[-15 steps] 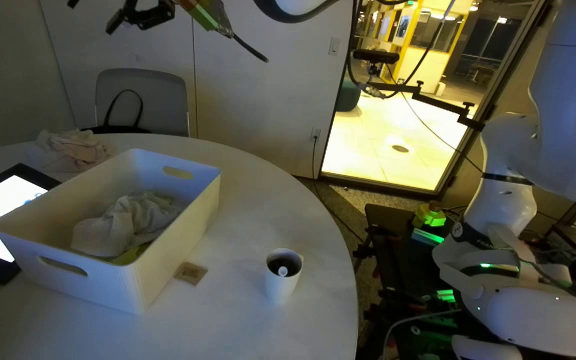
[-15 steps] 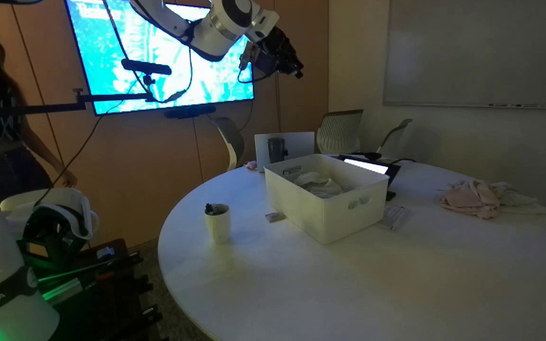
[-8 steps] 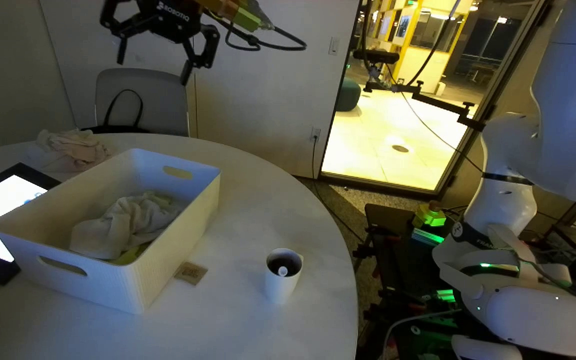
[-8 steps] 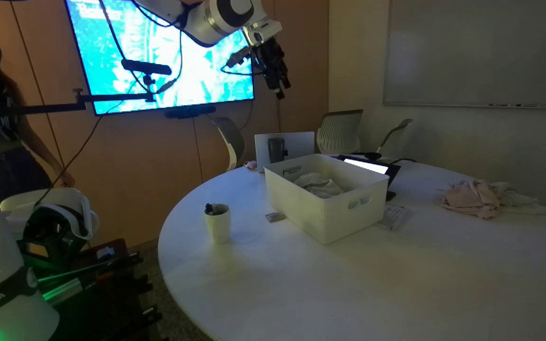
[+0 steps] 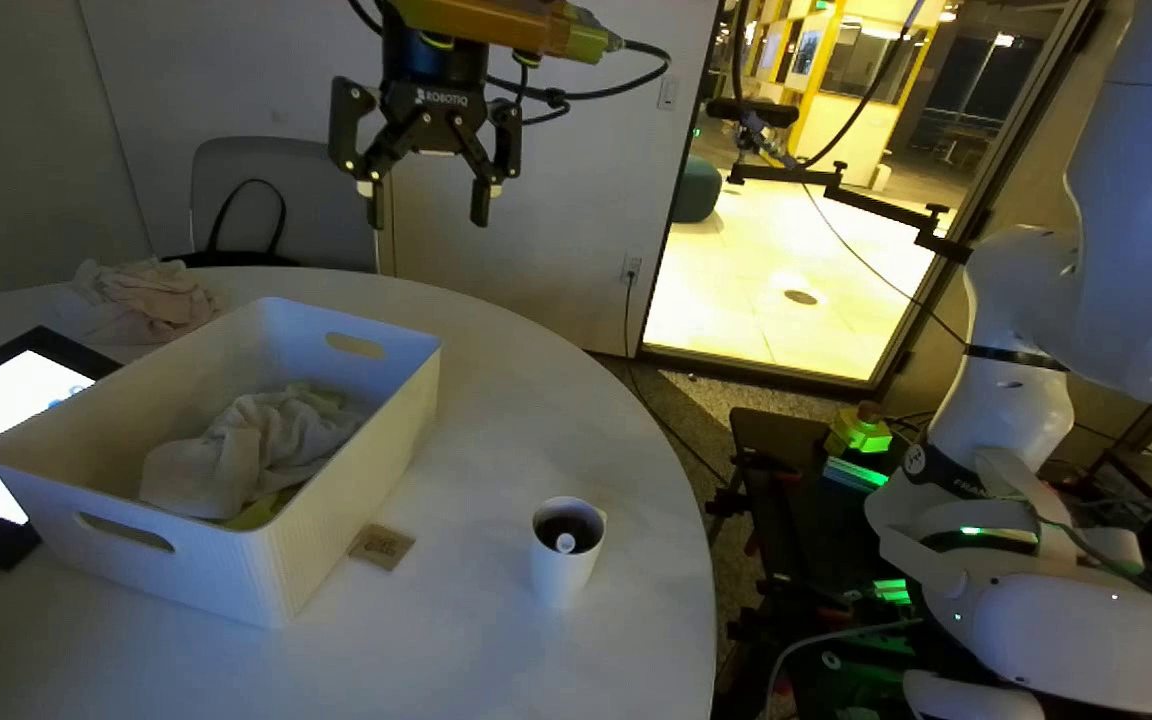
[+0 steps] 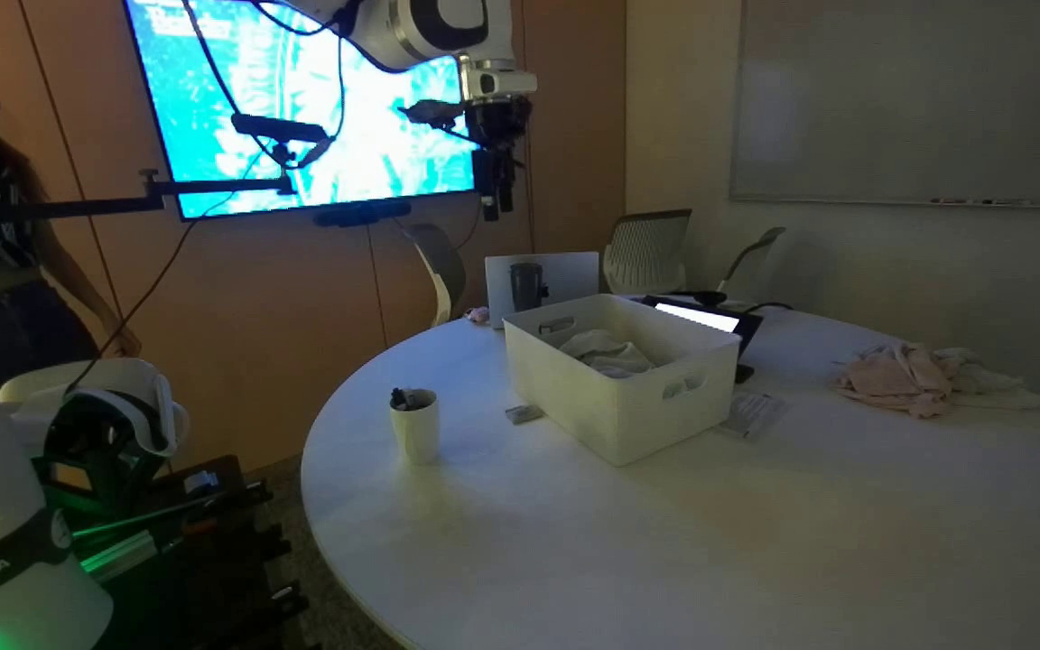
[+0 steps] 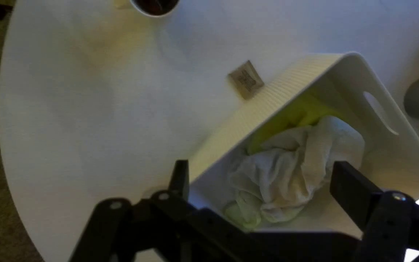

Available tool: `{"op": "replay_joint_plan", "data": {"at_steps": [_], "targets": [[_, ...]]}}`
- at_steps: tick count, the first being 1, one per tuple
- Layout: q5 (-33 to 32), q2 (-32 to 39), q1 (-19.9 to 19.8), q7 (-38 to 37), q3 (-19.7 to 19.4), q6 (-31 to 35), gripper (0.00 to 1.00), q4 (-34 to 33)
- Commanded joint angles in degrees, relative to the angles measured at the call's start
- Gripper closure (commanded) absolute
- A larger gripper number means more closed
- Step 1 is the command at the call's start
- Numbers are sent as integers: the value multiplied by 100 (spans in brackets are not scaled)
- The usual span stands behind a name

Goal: Put the green towel in the basket, then put the two markers in the cup, then put the other green towel in the basket, then the black tape in the cup, then the white towel in the basket

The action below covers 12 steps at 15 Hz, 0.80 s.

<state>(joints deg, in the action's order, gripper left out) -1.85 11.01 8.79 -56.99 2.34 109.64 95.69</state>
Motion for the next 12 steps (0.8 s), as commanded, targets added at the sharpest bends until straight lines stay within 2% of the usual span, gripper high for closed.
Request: {"op": "replay_joint_plan", "data": {"at_steps": [1, 7, 12], "targets": [[62, 196, -84, 637, 55, -280, 0, 195], [-321, 1116, 58, 1588, 13, 3, 0, 406], [-587, 1910, 205, 2322, -8, 643, 0, 439]]}}
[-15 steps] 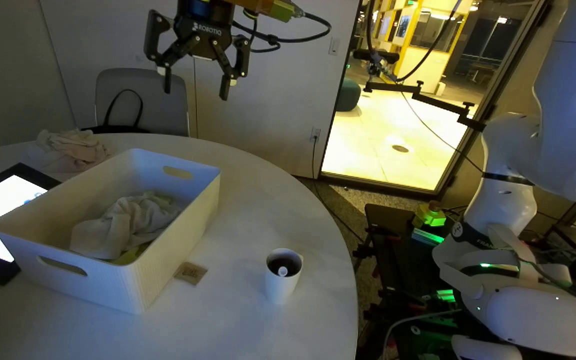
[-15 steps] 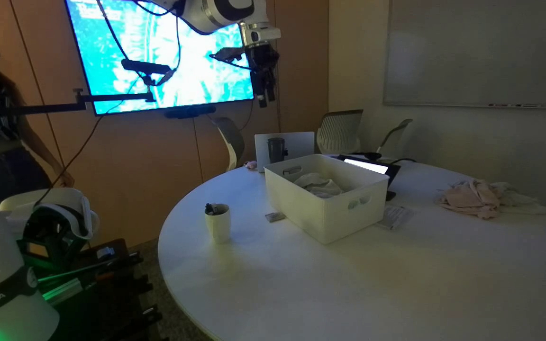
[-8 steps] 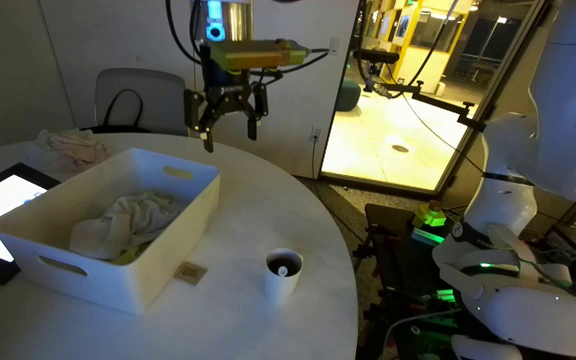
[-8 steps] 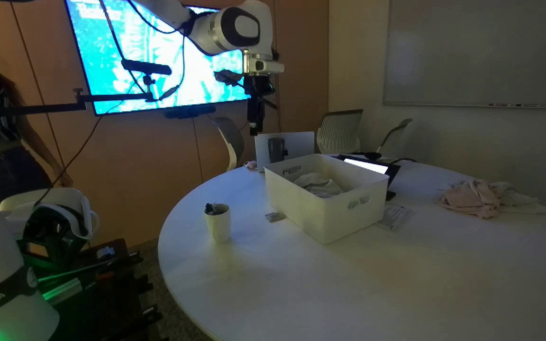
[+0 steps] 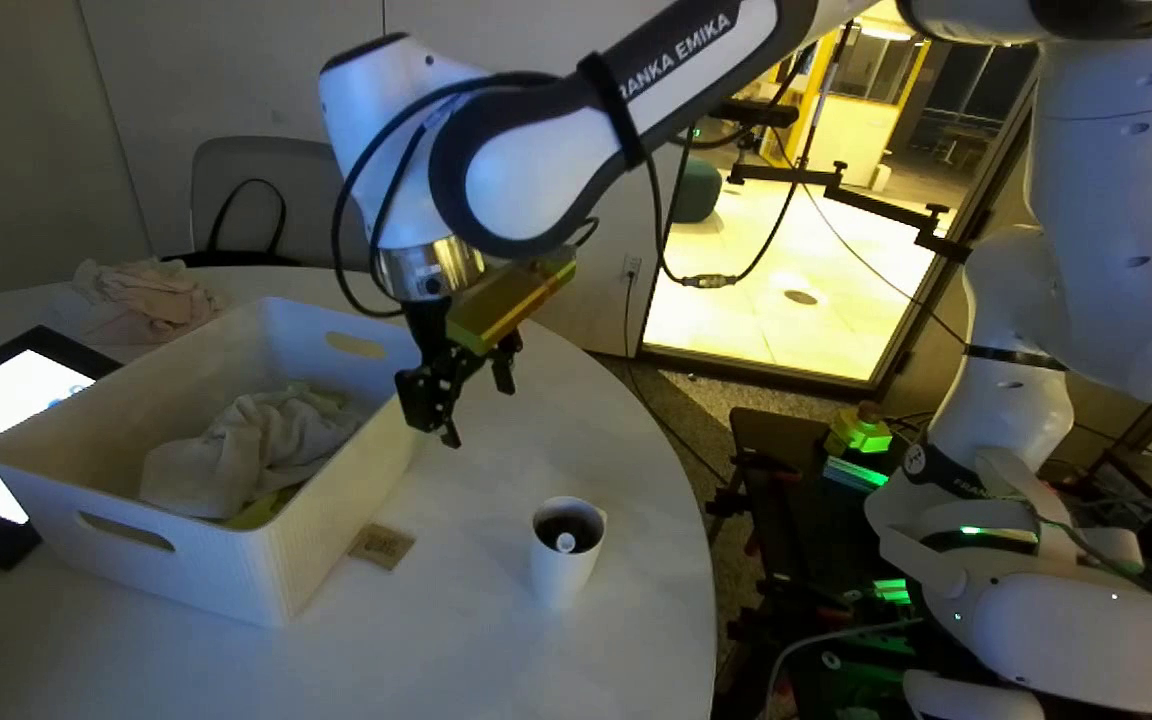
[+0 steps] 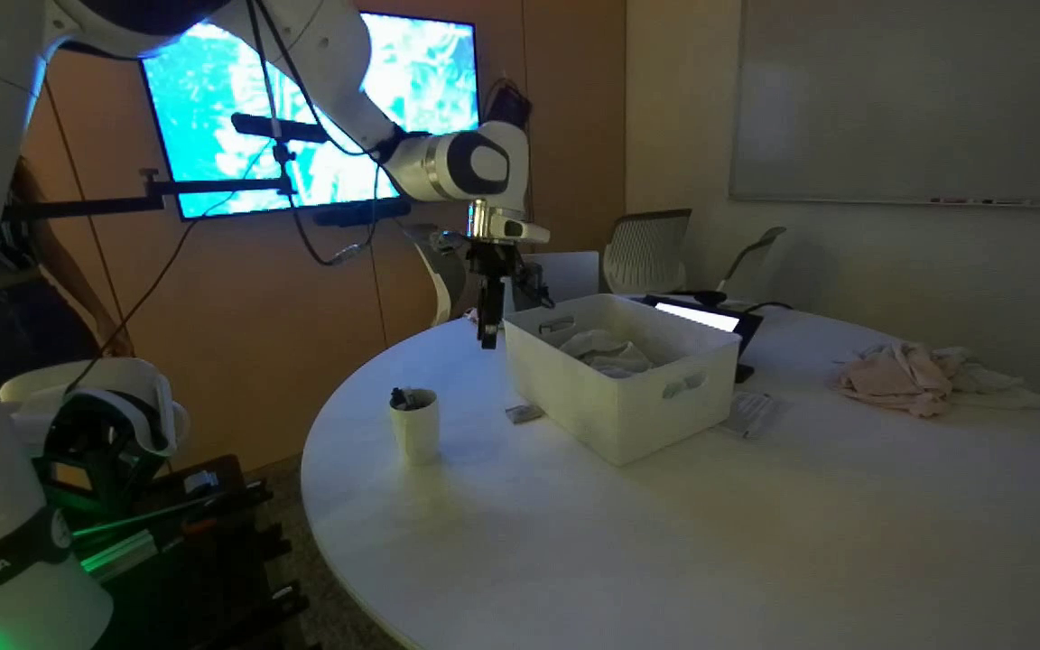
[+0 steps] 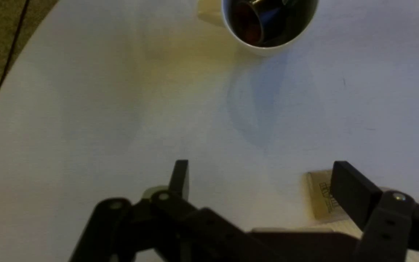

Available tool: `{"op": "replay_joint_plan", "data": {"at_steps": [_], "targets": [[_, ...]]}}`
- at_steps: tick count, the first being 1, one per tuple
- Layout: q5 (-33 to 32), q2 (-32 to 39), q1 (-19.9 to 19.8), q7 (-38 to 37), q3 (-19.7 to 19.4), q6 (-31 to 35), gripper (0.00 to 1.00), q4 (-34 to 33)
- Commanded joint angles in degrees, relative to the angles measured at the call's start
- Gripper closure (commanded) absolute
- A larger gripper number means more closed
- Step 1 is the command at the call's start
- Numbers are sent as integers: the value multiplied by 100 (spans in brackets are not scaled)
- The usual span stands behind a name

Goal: Put the green towel in the basket, then put the two markers in the cup, then put the other green towel in the basket, then the black tape in the cup, then the white towel in the basket

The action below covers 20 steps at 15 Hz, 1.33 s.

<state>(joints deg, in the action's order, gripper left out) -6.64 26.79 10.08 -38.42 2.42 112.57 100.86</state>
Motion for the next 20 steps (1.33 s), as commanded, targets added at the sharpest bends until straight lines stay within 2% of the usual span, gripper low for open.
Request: {"op": "replay_joint_plan", "data": {"at_steps": [1, 6, 10, 20], "targets": [[-92, 432, 92, 614, -22, 514, 0, -57], [57, 836, 140, 1074, -55, 1721, 0, 144], [86, 1133, 197, 1359, -30, 2415, 0, 168], [-1, 1777, 566, 2085, -3, 2731, 0, -285]]}}
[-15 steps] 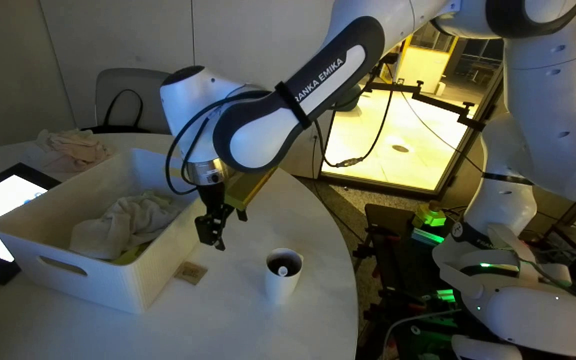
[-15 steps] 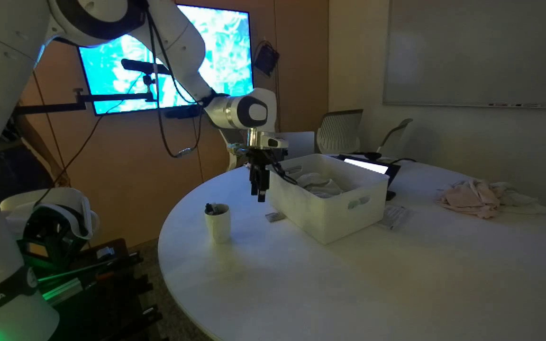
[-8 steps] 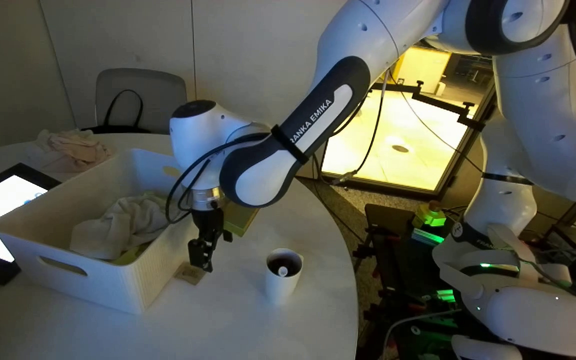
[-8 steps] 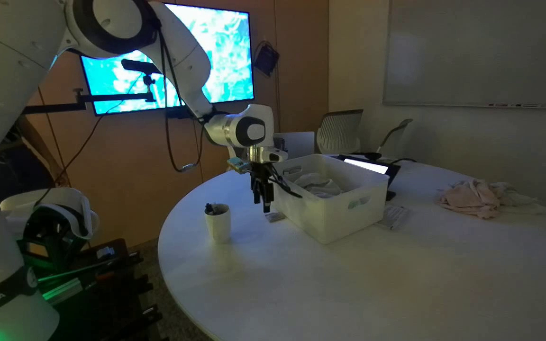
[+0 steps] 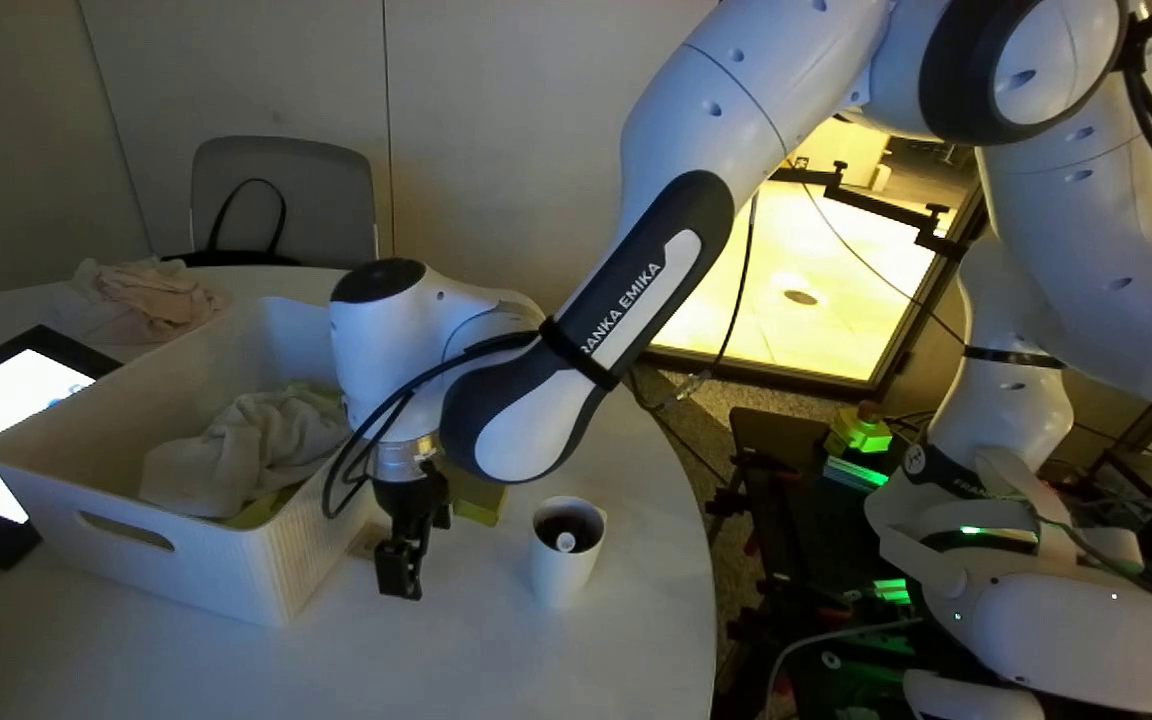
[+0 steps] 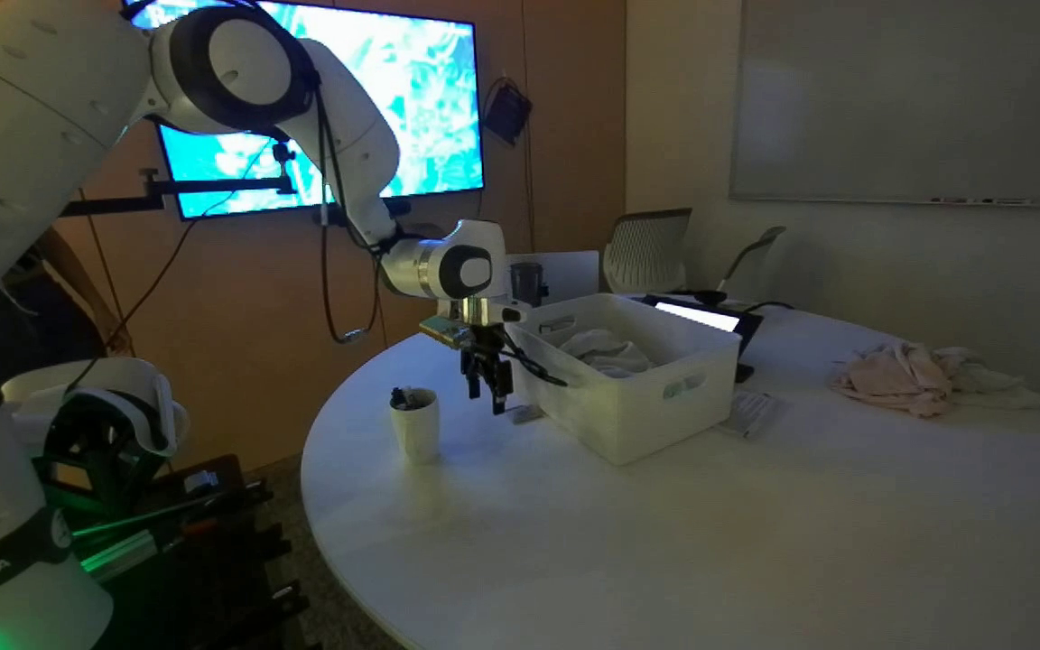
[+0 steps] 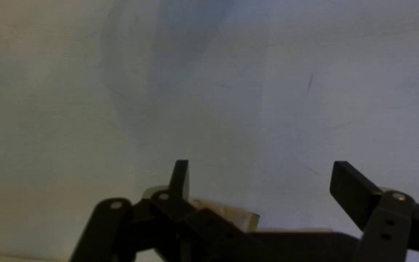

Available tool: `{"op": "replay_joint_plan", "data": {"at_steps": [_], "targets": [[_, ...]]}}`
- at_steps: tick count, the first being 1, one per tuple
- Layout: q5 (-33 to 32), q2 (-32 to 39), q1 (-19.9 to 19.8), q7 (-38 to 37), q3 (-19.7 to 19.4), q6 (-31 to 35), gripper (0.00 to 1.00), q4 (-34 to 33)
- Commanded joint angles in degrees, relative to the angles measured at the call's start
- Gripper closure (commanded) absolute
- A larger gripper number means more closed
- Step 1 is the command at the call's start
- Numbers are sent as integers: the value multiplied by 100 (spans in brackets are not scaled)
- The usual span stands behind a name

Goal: Put the green towel in the basket, then put the two markers in the cup, then put the other green towel in the basket, then the black tape in the cup, then the white towel in the basket

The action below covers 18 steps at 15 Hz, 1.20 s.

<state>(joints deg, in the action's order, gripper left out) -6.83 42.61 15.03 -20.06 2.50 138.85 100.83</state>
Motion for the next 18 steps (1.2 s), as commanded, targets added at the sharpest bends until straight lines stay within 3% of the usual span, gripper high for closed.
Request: {"op": "replay_joint_plan", "data": {"at_steps": [1, 18], "targets": [[15, 235, 92, 277, -19, 138, 0, -335], [293, 951, -68, 344, -72, 355, 0, -1252]]}}
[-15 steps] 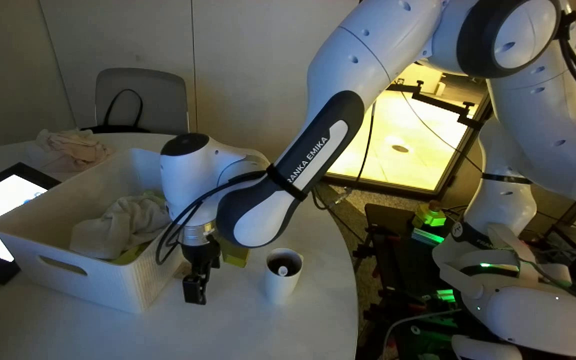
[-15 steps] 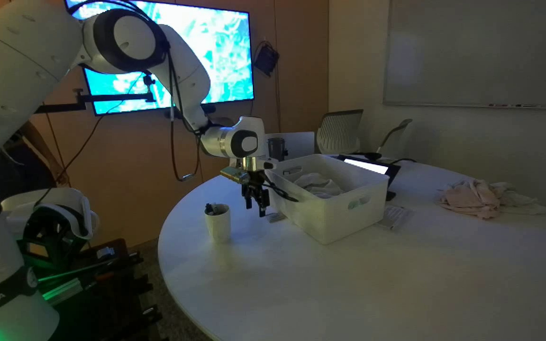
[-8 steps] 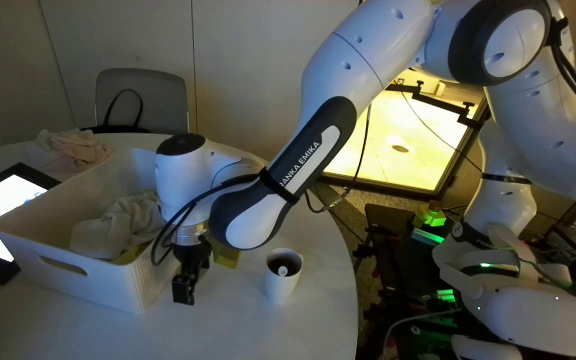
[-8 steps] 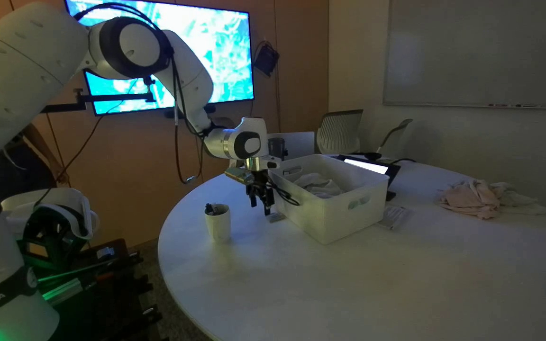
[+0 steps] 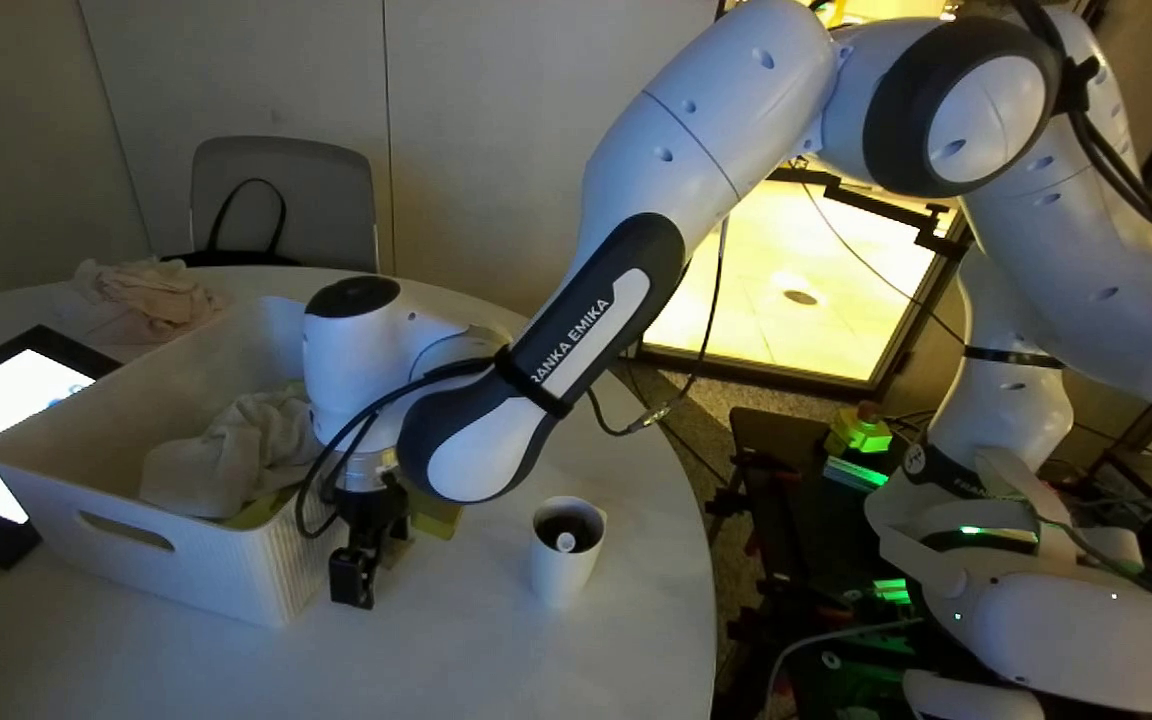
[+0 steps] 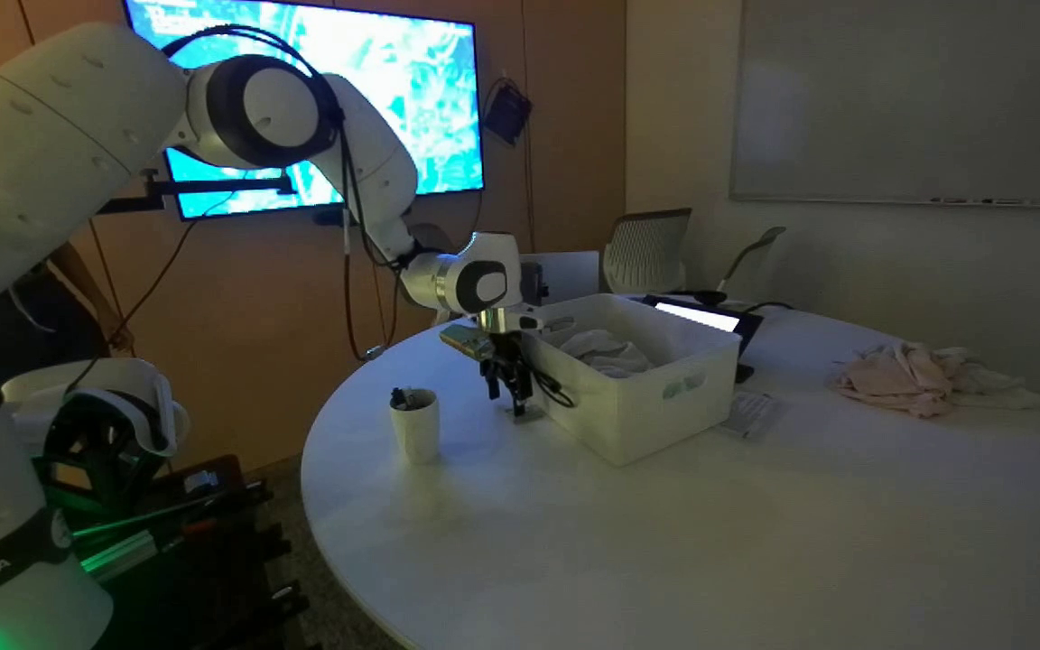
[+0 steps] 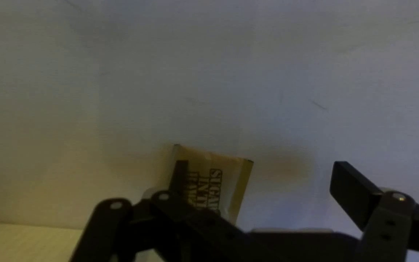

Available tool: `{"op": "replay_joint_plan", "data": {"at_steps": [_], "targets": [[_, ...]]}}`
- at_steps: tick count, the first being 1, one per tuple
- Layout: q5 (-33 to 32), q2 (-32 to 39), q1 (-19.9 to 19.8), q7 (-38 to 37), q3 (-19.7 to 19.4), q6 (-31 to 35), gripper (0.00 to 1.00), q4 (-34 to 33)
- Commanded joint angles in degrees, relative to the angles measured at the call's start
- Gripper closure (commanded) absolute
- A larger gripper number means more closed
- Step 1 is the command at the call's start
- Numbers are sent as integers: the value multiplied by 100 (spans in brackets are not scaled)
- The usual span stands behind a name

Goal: Put the green towel in the basket, then put the two markers in the cup, then put the other green towel in the basket, then the black tape in the cup, then the white towel in the basket

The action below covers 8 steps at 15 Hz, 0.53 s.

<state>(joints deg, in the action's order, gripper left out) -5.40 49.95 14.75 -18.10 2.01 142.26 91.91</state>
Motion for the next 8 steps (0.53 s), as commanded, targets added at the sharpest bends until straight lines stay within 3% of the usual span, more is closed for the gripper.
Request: {"op": "replay_joint_plan", "data": {"at_steps": [1, 8], "targets": [[170, 244, -66, 165, -17, 8, 0, -408], [286, 341, -175, 243, 8, 0, 0, -568]]}}
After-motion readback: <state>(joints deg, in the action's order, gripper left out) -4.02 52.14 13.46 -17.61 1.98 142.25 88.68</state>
